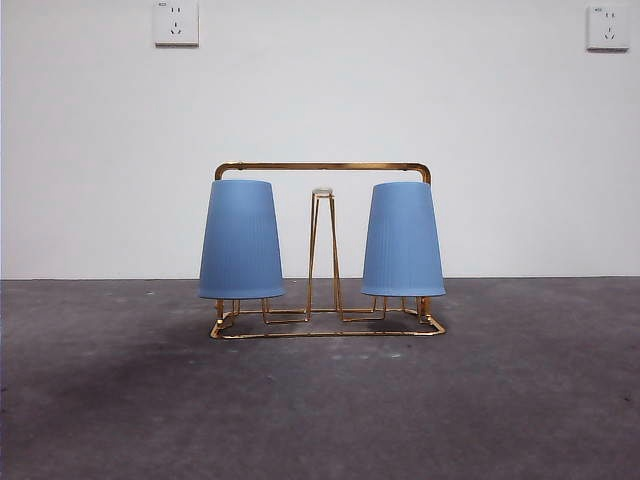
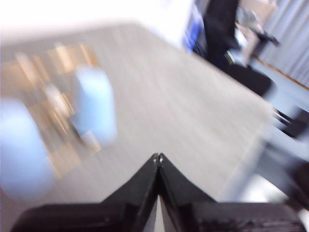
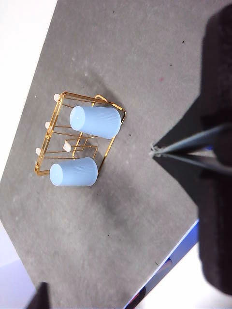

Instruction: Pick up cup 1,put cup 1 in the cup rack,pick up cup 2,put cup 2 in the cup rack

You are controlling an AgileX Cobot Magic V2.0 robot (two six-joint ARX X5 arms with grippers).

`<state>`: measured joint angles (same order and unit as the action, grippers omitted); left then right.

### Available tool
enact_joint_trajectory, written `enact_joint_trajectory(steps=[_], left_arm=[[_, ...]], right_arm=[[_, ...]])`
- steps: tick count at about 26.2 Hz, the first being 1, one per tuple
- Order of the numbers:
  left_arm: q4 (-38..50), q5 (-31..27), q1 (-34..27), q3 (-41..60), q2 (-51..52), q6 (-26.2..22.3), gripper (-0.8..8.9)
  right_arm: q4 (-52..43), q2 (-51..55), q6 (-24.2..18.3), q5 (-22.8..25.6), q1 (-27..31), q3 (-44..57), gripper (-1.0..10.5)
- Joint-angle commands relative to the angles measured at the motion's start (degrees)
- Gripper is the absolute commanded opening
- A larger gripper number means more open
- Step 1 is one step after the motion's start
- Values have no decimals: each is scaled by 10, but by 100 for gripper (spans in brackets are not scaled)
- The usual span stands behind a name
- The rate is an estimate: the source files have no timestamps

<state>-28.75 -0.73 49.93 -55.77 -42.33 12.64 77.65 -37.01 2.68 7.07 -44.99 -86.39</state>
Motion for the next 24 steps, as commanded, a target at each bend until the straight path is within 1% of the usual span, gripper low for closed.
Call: enact_joint_trajectory(steps=[1, 3, 4, 5, 6, 9, 11, 13, 18, 24], left_arm=[[82, 54, -78, 2, 14, -181, -4], [135, 196, -189, 12, 26, -247, -4], [155, 257, -247, 22, 36, -271, -4], [172, 287, -300, 35, 47, -285, -4], [177, 289, -350, 51, 61, -297, -4], [177, 285, -424, 88, 90, -315, -4], [177, 275, -458, 117, 110, -315, -4], [177, 252, -488, 157, 138, -316, -4], [182, 198, -529, 270, 214, -315, -4], [203, 157, -539, 406, 309, -296, -4]], right_arm=[[13, 0, 5, 0, 0, 4, 2], [13, 0, 5, 0, 0, 4, 2], [13, 0, 5, 0, 0, 4, 2], [13, 0, 5, 0, 0, 4, 2], [13, 0, 5, 0, 0, 4, 2], [13, 0, 5, 0, 0, 4, 2], [13, 0, 5, 0, 0, 4, 2], [13, 0, 5, 0, 0, 4, 2], [13, 0, 5, 0, 0, 4, 2], [13, 0, 5, 0, 0, 4, 2]])
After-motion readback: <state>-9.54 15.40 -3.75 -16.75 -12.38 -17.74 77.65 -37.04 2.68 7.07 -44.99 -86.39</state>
